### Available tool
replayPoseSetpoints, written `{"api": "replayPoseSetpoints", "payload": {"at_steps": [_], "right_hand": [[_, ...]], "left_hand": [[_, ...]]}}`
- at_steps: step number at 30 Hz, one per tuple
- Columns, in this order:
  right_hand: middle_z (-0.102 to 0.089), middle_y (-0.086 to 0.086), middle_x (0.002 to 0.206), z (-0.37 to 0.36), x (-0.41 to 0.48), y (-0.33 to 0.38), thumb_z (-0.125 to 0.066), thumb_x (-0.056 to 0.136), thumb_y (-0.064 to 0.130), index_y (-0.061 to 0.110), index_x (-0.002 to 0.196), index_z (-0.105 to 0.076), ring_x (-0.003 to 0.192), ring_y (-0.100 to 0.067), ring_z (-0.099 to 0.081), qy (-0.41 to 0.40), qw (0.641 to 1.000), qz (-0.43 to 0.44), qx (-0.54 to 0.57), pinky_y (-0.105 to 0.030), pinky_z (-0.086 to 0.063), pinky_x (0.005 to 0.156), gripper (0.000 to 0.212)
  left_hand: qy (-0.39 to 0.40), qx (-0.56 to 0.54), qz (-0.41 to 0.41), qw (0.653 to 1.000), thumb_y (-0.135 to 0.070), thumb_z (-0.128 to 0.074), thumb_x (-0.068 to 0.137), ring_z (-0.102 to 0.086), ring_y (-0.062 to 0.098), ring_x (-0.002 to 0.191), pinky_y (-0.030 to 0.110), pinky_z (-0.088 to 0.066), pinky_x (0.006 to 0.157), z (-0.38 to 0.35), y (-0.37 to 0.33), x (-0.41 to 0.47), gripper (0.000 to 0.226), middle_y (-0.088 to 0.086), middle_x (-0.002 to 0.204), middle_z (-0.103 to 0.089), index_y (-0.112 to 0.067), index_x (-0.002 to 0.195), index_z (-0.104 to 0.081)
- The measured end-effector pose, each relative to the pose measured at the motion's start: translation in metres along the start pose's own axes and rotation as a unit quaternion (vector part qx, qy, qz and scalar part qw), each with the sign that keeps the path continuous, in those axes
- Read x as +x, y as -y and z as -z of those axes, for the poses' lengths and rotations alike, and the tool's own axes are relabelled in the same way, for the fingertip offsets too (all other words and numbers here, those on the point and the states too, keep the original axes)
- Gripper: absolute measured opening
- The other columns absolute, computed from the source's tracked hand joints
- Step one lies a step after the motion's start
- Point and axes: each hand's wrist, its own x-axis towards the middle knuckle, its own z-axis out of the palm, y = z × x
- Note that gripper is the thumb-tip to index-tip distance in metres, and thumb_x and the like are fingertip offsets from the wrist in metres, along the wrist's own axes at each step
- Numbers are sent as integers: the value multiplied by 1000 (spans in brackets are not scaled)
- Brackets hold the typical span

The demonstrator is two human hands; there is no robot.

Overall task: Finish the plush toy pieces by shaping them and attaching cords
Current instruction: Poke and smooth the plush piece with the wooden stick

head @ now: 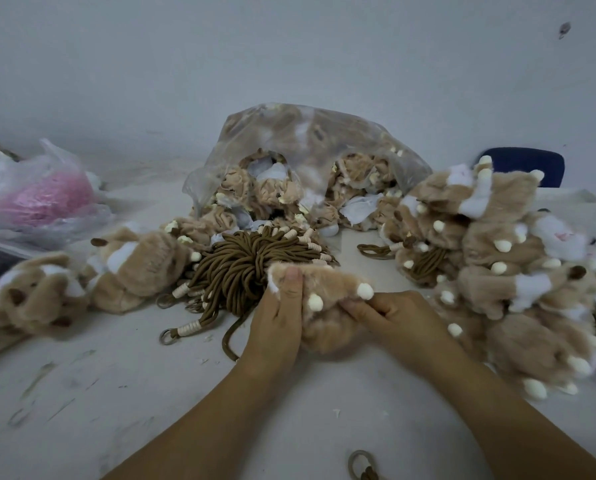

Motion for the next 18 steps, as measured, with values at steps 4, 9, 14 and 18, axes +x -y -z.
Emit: {"api": "replayPoseSetpoints", "payload": {"at_steps": [4, 9, 14, 18], "right_hand": [[-51, 14, 45, -2, 0, 1, -35, 70, 79, 43, 60, -58, 48, -4, -48, 19, 999, 21, -15, -22, -29, 47, 44], [-50, 11, 40, -23, -4, 8, -53, 80, 57, 33, 40, -55, 43, 0, -48, -25, 994, -40, 95, -16, -34, 45, 46], [-52, 5, 48, -31, -3, 12, -42, 75, 68, 28, 42, -50, 56, -13, -53, -33, 996, -49, 73, -27, -37, 54, 52], [-65, 3, 60, -31, 0, 11, -38, 68, 80, 26, 63, -66, 61, -9, -57, -12, 993, -54, 102, -34, -44, 63, 61]], "left_hand": [[-8, 16, -13, 1000, -63, -36, 84, -67, -6, 71, 6, -46, 57, 2, -1, -1, 58, -14, 71, -73, -16, 87, -69], [-21, 54, -47, 997, -58, -35, 89, -65, -3, 73, 16, -51, 61, -11, 3, 1, 43, -10, 79, -70, -25, 84, -63], [-72, 76, -53, 993, -57, -29, 96, -65, -6, 82, 10, -49, 68, -10, 8, 5, 42, -17, 81, -71, -34, 85, -63], [-92, 33, -63, 993, -66, -30, 91, -65, -4, 92, 8, -47, 75, -5, 12, 6, 58, -10, 93, -71, -22, 103, -66]]}}
